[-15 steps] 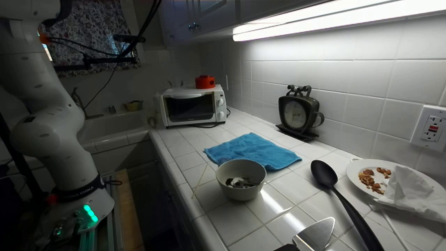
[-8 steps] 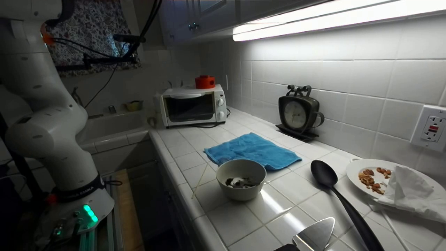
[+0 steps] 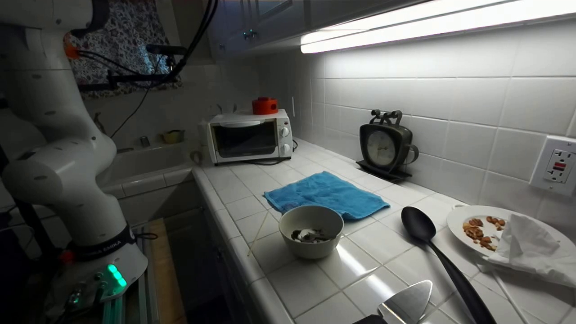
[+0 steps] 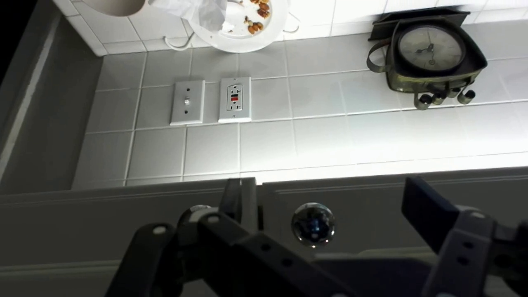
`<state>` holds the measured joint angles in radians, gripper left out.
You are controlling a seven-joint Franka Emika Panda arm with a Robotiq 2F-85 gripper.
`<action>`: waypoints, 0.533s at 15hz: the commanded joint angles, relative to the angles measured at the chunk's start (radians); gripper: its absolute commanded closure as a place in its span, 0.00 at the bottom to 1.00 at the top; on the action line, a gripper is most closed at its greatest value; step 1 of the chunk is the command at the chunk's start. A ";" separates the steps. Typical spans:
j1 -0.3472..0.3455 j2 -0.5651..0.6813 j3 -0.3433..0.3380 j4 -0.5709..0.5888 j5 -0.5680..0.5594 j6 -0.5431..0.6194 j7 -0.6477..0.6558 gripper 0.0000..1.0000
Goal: Open the left door of the upper cabinet on the right.
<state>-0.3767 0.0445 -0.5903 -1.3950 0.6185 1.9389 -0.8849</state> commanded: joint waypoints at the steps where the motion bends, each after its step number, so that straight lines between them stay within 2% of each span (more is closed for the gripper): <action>1: -0.073 0.071 0.044 0.103 0.057 -0.053 -0.043 0.07; 3: -0.103 0.097 0.072 0.143 0.062 -0.071 -0.059 0.13; 4: -0.119 0.108 0.087 0.162 0.066 -0.078 -0.063 0.24; 7: -0.162 0.142 0.125 0.214 0.081 -0.082 -0.063 0.28; 8: -0.175 0.151 0.137 0.226 0.090 -0.079 -0.062 0.23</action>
<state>-0.4916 0.1387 -0.4866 -1.2583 0.6552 1.8949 -0.9261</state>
